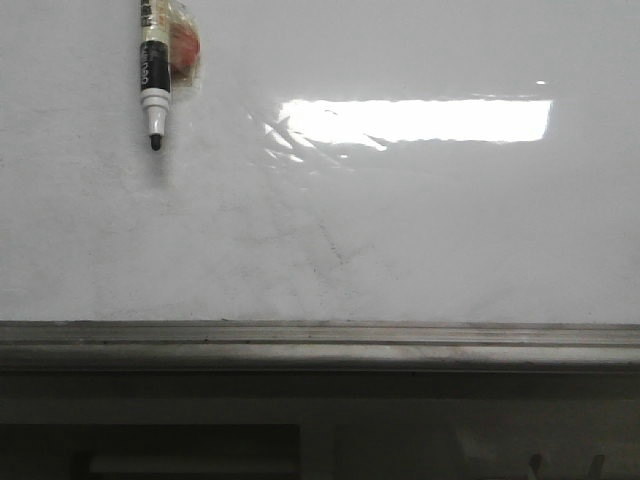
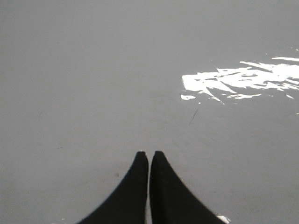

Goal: Write number 6 on whiteboard

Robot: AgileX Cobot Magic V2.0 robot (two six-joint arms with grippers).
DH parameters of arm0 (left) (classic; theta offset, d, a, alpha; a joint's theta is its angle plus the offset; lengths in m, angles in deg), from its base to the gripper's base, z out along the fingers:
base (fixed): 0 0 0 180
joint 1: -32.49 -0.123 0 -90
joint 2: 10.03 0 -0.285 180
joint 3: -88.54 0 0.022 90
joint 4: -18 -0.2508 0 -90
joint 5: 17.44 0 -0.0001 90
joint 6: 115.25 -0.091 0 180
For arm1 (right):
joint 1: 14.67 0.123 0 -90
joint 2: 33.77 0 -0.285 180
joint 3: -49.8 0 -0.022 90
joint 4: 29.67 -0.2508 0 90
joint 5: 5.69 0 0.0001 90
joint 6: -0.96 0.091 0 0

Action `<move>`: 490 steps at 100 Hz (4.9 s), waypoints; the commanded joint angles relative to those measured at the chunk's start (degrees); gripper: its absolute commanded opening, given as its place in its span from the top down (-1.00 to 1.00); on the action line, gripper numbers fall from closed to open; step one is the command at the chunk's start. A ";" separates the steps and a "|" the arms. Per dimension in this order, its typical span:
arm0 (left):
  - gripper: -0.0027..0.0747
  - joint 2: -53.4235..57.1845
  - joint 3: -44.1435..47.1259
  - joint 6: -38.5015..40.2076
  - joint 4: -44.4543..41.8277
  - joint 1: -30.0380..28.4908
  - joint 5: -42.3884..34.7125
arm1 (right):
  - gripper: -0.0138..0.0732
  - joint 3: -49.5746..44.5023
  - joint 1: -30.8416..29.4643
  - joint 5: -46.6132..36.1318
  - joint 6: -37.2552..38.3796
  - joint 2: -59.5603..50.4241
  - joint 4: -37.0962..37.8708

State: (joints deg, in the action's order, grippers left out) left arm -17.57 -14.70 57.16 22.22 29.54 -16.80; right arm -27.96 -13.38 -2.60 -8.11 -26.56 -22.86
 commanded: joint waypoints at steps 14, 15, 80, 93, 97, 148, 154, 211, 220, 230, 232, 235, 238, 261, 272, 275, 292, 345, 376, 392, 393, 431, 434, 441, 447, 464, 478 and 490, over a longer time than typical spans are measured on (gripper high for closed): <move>0.98 1.79 2.76 0.76 -0.04 -0.01 -4.24 | 0.79 -1.26 -0.33 -4.80 0.09 -1.13 0.76; 0.98 1.79 2.76 0.76 -0.04 -0.01 -4.24 | 0.79 -1.26 -0.33 -4.80 0.09 -1.13 0.76; 0.98 1.79 2.76 0.76 -0.04 -0.01 -4.24 | 0.79 -1.26 -0.33 -4.92 0.09 -1.13 0.76; 0.98 1.79 2.76 0.76 1.54 -0.01 -4.24 | 0.79 -1.26 -0.33 -6.61 0.09 -1.13 0.38; 0.98 1.79 2.76 0.76 3.83 -0.01 -4.24 | 0.79 -1.26 -0.33 -6.49 0.09 -1.13 -0.83; 0.98 1.79 0.72 0.76 48.97 -0.01 -1.59 | 0.79 0.38 -0.33 -4.37 0.09 -1.13 -38.34; 0.98 1.71 -2.10 0.04 47.17 -0.01 1.63 | 0.79 2.79 -0.33 0.08 -0.18 -0.71 -37.69; 0.88 -28.39 -32.13 -14.11 32.33 14.17 30.01 | 0.43 33.76 -0.33 28.18 -6.29 32.29 -33.95; 0.53 -31.80 -32.23 -14.56 34.95 18.14 28.99 | -0.02 34.75 -0.33 28.91 -6.53 33.20 -34.75; -0.03 -35.97 -32.23 -14.56 37.26 21.88 26.40 | -0.33 34.87 -0.33 29.31 -6.53 33.38 -35.02; -0.15 -36.54 -32.23 -14.56 37.65 22.63 25.52 | -0.33 34.87 -0.33 29.42 -6.53 33.38 -35.02; -0.27 -38.03 -32.23 -14.56 38.17 23.68 24.22 | -0.32 34.87 -0.33 29.45 -6.53 33.38 -35.02; -0.36 -39.26 -32.23 -14.78 38.76 24.74 22.82 | -0.32 34.87 -0.33 29.45 -6.53 33.38 -35.02; -0.26 -49.69 -33.23 -20.49 41.67 35.85 9.43 | -0.32 34.87 -0.33 29.56 -6.53 33.38 -35.02; -0.26 -54.68 -34.37 -20.49 41.07 40.40 1.58 | -0.32 34.87 -0.33 29.56 -6.53 33.38 -35.02; -0.26 -55.81 -34.81 -20.49 41.07 41.05 0.04 | -0.32 34.87 -0.33 29.58 -6.53 33.38 -35.02; -0.26 -61.37 -37.32 -20.49 40.93 41.73 -3.69 | -0.32 34.87 -0.33 29.69 -6.65 33.38 -35.02; 0.98 -61.54 -38.88 -20.49 36.11 41.73 -0.64 | -0.32 34.87 -0.33 30.53 -7.38 33.54 -35.02; 0.98 -55.95 -43.33 -21.68 19.67 45.21 18.24 | -0.32 35.97 -0.33 43.24 -35.08 42.00 -67.31; 0.98 -57.91 -44.41 -24.78 17.84 51.15 19.68 | -0.32 40.34 -0.33 51.02 -41.56 50.07 -77.12; 0.98 -58.04 -44.41 -24.78 17.70 51.57 19.68 | -0.32 40.84 -0.33 51.61 -41.69 50.74 -77.40; 0.98 -66.64 -48.53 -24.88 15.59 56.37 19.31 | -0.32 52.57 5.18 60.21 -41.78 63.97 -76.08; 0.98 -67.27 -48.94 -24.88 15.37 56.51 19.31 | -0.32 53.07 6.31 60.21 -41.78 64.78 -75.35; 0.98 -68.44 -49.77 -24.88 15.24 56.91 19.31 | -0.32 54.34 9.01 59.84 -41.78 66.64 -72.95; 0.98 -68.88 -50.31 -24.88 15.24 56.90 19.31 | -0.32 55.07 10.79 59.73 -41.78 68.16 -72.01; 0.98 -69.21 -51.16 -24.88 15.12 56.90 18.96 | -0.23 55.59 12.37 58.35 -41.78 70.43 -71.74; 0.98 -69.33 -51.16 -24.88 15.12 56.90 18.59 | 0.15 55.59 12.37 59.02 -42.60 71.13 -71.84; 0.98 -69.33 -51.16 -24.88 15.12 56.90 17.42 | 0.65 55.59 12.37 60.02 -43.93 71.50 -71.84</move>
State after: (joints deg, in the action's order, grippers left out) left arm -88.08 -63.74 32.44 36.73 86.03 5.05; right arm 25.79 -1.06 56.08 -50.36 45.71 -91.85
